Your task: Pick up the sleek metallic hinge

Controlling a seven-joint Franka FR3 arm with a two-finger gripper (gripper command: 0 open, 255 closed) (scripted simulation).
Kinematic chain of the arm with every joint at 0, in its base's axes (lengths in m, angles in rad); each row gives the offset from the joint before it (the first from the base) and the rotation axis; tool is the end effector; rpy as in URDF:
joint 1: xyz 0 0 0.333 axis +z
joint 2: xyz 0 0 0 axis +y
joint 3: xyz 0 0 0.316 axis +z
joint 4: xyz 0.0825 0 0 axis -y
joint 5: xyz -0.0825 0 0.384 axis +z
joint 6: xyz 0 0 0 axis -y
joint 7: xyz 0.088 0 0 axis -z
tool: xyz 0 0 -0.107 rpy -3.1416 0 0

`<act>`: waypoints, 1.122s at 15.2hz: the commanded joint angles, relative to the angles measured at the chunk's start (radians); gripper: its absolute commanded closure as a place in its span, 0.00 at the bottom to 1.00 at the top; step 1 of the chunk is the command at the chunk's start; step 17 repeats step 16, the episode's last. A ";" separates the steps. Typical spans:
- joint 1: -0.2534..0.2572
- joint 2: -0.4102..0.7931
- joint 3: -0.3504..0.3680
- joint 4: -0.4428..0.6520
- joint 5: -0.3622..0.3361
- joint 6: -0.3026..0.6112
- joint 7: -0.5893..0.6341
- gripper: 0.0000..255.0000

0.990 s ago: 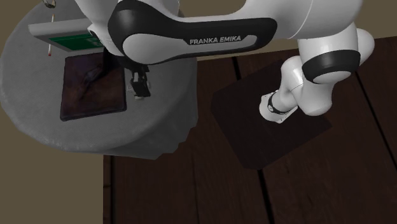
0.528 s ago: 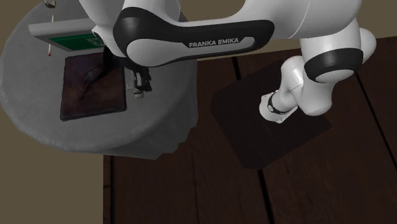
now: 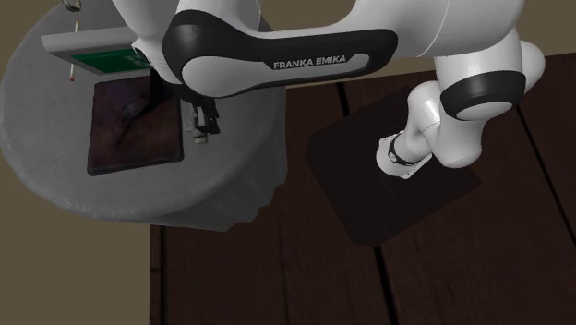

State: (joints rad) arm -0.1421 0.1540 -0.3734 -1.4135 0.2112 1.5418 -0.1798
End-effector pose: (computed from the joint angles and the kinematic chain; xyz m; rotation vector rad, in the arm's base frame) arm 0.5387 -0.2579 0.6141 -2.9499 0.4875 -0.0572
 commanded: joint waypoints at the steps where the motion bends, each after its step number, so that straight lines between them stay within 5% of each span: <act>1: 0.001 0.007 0.002 0.024 0.003 -0.023 0.004 1.00; 14: -0.047 0.118 -0.007 0.358 0.054 -0.253 0.018 1.00; 17: -0.048 0.120 -0.007 0.363 0.055 -0.257 0.018 1.00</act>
